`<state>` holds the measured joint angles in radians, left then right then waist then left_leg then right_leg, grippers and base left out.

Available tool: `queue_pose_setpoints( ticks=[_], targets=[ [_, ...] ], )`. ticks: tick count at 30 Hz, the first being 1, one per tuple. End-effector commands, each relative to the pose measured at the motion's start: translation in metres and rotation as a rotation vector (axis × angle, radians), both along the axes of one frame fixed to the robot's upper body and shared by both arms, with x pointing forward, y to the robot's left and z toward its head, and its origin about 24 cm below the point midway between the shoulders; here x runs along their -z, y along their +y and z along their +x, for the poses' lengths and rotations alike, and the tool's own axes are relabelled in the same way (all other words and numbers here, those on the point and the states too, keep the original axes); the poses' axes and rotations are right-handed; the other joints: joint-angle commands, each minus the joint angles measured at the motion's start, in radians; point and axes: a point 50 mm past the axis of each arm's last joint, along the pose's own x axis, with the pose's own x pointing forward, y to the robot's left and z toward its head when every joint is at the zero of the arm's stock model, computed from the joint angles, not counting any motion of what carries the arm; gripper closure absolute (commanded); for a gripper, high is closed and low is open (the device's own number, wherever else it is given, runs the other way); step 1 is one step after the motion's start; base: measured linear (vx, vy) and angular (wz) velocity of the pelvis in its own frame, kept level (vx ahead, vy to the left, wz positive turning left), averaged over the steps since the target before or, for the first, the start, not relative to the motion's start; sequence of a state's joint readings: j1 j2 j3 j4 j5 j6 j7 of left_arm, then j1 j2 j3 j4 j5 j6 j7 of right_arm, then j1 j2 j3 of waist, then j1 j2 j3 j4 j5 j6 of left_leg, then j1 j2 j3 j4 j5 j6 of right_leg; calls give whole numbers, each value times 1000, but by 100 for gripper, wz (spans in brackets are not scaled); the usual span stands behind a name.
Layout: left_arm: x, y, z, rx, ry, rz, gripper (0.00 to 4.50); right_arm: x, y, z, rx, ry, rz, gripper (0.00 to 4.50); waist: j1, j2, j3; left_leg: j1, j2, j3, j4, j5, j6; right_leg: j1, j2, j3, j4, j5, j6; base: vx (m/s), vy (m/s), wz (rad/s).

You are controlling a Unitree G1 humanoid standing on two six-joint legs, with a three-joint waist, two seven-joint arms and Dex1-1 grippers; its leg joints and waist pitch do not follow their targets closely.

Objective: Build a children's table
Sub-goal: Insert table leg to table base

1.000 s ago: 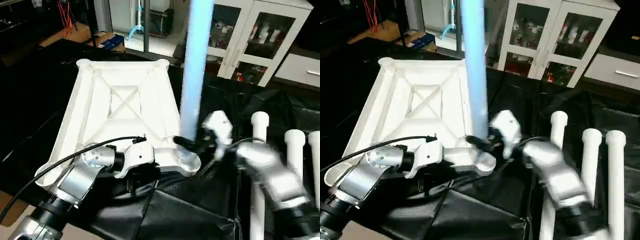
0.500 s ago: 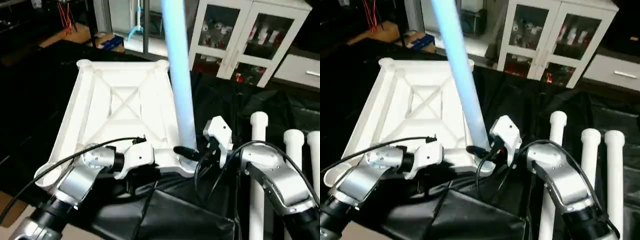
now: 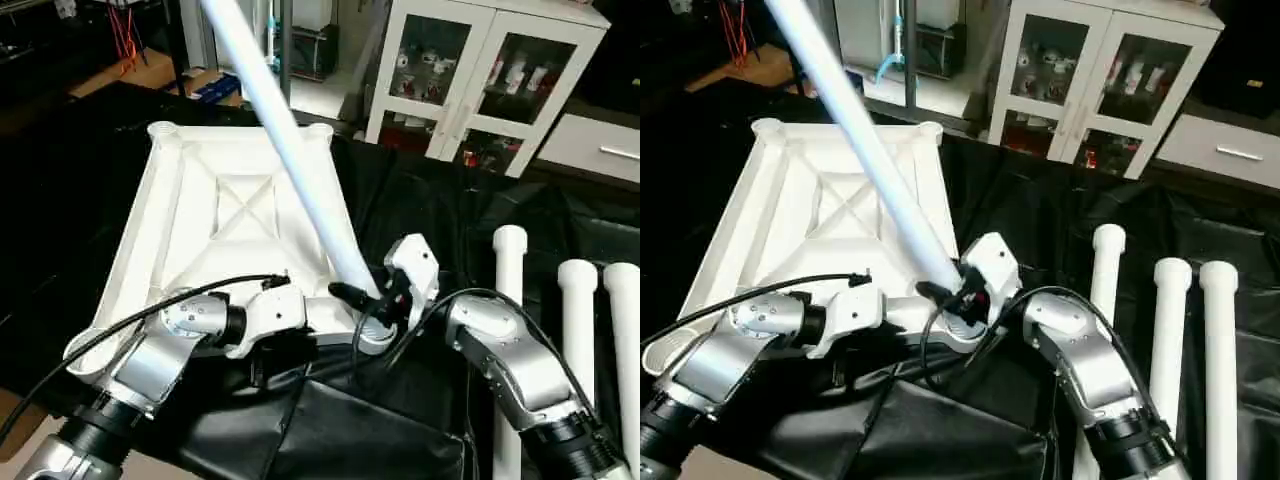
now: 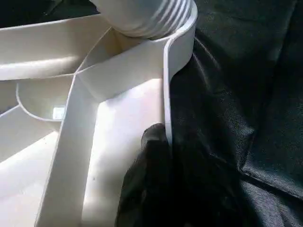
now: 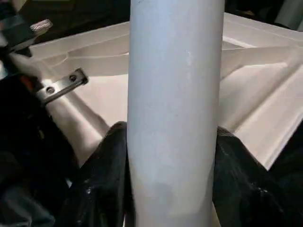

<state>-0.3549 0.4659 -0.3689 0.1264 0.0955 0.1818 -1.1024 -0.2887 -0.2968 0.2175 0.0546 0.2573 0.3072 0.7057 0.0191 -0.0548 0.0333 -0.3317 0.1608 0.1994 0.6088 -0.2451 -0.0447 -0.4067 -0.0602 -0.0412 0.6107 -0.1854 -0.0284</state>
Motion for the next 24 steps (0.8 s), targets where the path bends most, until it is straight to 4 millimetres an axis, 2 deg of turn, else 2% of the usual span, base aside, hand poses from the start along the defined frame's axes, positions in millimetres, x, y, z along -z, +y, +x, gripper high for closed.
queue_pose_setpoints(
  ticks=[1, 5, 6, 9, 12, 16, 17, 19, 20, 21, 22, 23, 24],
  targets=[
    [-7, -15, -4, 51, -16, -87, 450, -5, -14, 1, 40, 16, 30, 266, -2, 2, -44, -6, 71, -33, -75, -77, 45, 50, -83, 56, -62, -142, -210, 0, 0, 0],
    [-7, -13, -3, 50, -18, -83, 450, -14, -20, -1, 31, 30, 116, 266, 3, 3, -44, -7, 73, -32, -73, -66, 60, 52, -86, 56, -62, -127, -223, 0, 0, 0],
    [-7, -13, -2, 51, -18, -81, 450, -19, -22, 0, 33, 27, 149, 266, 3, 6, -43, -6, 72, -33, -74, -68, 59, 51, -85, 55, -62, -130, -223, 0, 0, 0],
    [-7, -12, -2, 52, -19, -79, 450, -27, -28, 2, 66, 11, 234, 266, 3, 5, -43, -5, 72, -32, -74, -78, 57, 49, -86, 56, -64, -151, -220, 0, 0, 0],
    [-7, -12, -2, 54, -21, -78, 450, -32, -31, 5, 114, 4, 305, 266, 7, 11, -44, -3, 72, -32, -74, -69, 51, 48, -84, 55, -63, -141, -222, 0, 0, 0],
    [-7, -14, -2, 54, -26, -82, 450, -33, -31, 5, 121, -6, 319, 266, 8, 9, -44, -4, 71, -31, -74, -57, 49, 49, -83, 54, -61, -124, -226, 0, 0, 0],
    [-10, -14, 1, 45, -35, -105, 450, -37, -29, 5, 114, -10, 337, 266, 8, 12, -44, -4, 71, -31, -74, -59, 49, 49, -84, 54, -61, -128, -225, 0, 0, 0],
    [-21, -14, 4, 22, -21, -193, 450, -42, -27, 8, 106, -22, 346, 266, 8, 10, -43, -4, 70, -31, -74, -65, 49, 50, -84, 54, -62, -137, -226, 0, 0, 0],
    [-21, -14, 4, 22, -21, -193, 422, -42, -27, 8, 106, -22, 346, 266, 9, 10, -44, -5, 70, -30, -73, -58, 50, 50, -85, 54, -61, -138, -229, 0, 0, 0],
    [-29, -12, 5, 11, 29, -252, 405, -44, -28, 9, 106, -27, 344, 266, 9, 11, -43, -4, 69, -29, -73, -53, 48, 50, -85, 55, -59, -136, -231, 0, 0, 0],
    [-32, -10, 6, 10, 42, -270, 394, -45, -28, 10, 108, -29, 344, 266, 13, 13, -44, -6, 66, -28, -70, -37, 50, 51, -86, 55, -56, -124, -241, 0, 0, 0],
    [-36, -9, 7, 5, 43, -286, 394, -45, -28, 10, 109, -31, 343, 266, 16, 18, -47, -5, 68, -26, -69, -17, 52, 51, -86, 55, -52, -80, -257, 0, 0, 0],
    [-37, -8, 7, 4, 44, -289, 391, -45, -28, 10, 109, -31, 342, 266, 17, 20, -48, -1, 70, -26, -69, -7, 52, 49, -84, 54, -48, -53, -267, 0, 0, 0]
  ],
)
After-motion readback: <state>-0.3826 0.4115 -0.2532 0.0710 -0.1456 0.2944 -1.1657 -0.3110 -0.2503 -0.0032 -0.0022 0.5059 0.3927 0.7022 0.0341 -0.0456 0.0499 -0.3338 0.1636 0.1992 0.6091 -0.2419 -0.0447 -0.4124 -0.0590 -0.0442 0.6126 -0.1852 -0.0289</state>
